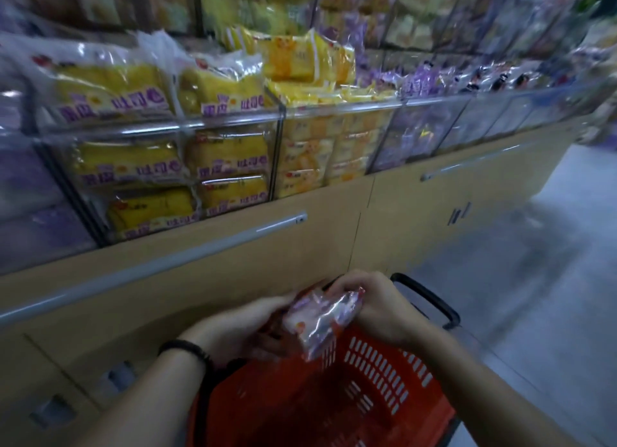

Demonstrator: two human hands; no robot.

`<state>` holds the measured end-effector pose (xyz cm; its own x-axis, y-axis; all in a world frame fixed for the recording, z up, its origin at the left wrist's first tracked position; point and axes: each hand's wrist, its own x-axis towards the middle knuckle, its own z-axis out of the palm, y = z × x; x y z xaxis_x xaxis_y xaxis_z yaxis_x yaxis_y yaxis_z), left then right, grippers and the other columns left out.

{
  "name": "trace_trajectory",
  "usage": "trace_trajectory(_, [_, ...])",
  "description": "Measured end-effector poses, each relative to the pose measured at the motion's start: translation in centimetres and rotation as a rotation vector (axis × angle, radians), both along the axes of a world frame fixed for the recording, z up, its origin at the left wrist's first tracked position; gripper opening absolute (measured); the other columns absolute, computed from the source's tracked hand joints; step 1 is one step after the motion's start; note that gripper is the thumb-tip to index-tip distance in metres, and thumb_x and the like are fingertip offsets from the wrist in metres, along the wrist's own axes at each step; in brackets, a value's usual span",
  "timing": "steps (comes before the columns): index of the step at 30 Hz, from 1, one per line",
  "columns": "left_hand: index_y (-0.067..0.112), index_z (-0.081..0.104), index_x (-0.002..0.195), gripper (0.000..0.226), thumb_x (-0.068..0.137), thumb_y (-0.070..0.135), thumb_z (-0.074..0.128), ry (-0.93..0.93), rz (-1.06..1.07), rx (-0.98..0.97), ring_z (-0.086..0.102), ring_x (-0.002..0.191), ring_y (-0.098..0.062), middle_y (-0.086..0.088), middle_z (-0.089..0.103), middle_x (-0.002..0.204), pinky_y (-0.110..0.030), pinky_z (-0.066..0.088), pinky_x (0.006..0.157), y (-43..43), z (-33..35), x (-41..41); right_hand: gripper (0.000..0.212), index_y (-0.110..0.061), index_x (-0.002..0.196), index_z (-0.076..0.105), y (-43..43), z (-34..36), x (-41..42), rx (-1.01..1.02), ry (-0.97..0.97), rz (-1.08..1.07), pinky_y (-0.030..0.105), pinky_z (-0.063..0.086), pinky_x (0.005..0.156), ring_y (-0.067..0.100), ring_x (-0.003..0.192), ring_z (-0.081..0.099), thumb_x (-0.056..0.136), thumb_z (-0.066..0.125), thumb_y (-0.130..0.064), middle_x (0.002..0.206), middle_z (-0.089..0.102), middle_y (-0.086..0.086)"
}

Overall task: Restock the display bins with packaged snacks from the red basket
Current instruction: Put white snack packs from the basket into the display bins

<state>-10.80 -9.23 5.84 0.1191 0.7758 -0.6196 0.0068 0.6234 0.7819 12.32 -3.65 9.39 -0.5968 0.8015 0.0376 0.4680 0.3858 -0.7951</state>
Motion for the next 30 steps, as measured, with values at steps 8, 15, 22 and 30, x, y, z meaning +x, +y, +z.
trace_trajectory(8, [0.005,0.069,0.129,0.045,0.09,0.025,0.079,-0.187,0.203,0.373,0.069,0.119,-0.037,-0.02,0.073,0.127,-0.05,0.053,0.103,-0.5,2.0,0.3,0.016,-0.022,0.112,0.077,-0.3,1.0,-1.0,-0.252,0.439,-0.314,0.03,0.061,0.072,0.013,0.082,0.074,0.098,0.069,-0.02,0.099,0.076,-0.001])
trace_trajectory(15, [0.009,0.07,0.124,0.055,0.078,0.032,0.09,-0.129,0.374,0.515,0.075,0.105,-0.035,-0.016,0.077,0.119,-0.046,0.059,0.091,-0.6,1.8,1.7,0.041,-0.011,0.113,0.073,-0.2,1.3,-0.7,-0.594,0.551,-0.325,0.054,0.061,0.086,0.035,0.096,0.076,0.087,0.072,-0.043,0.109,0.077,0.017])
trace_trajectory(22, [0.003,0.065,0.135,0.043,0.094,0.013,0.068,-0.408,0.352,0.526,0.069,0.12,-0.037,-0.022,0.071,0.131,-0.04,0.064,0.085,-1.2,3.2,2.4,0.018,-0.001,0.092,0.064,-1.5,0.9,-1.8,-0.682,0.855,-0.39,0.038,0.056,0.059,0.032,0.071,0.069,0.084,0.079,-0.009,0.09,0.073,0.021])
trace_trajectory(30, [0.011,0.074,0.117,0.046,0.077,0.023,0.093,0.018,0.315,0.516,0.077,0.098,-0.041,-0.016,0.081,0.104,-0.045,0.058,0.084,-1.3,1.6,1.9,0.051,-0.027,0.112,0.066,-1.9,0.4,-1.9,-0.289,0.43,-0.38,0.044,0.062,0.089,0.016,0.099,0.073,0.071,0.092,-0.039,0.108,0.075,-0.001])
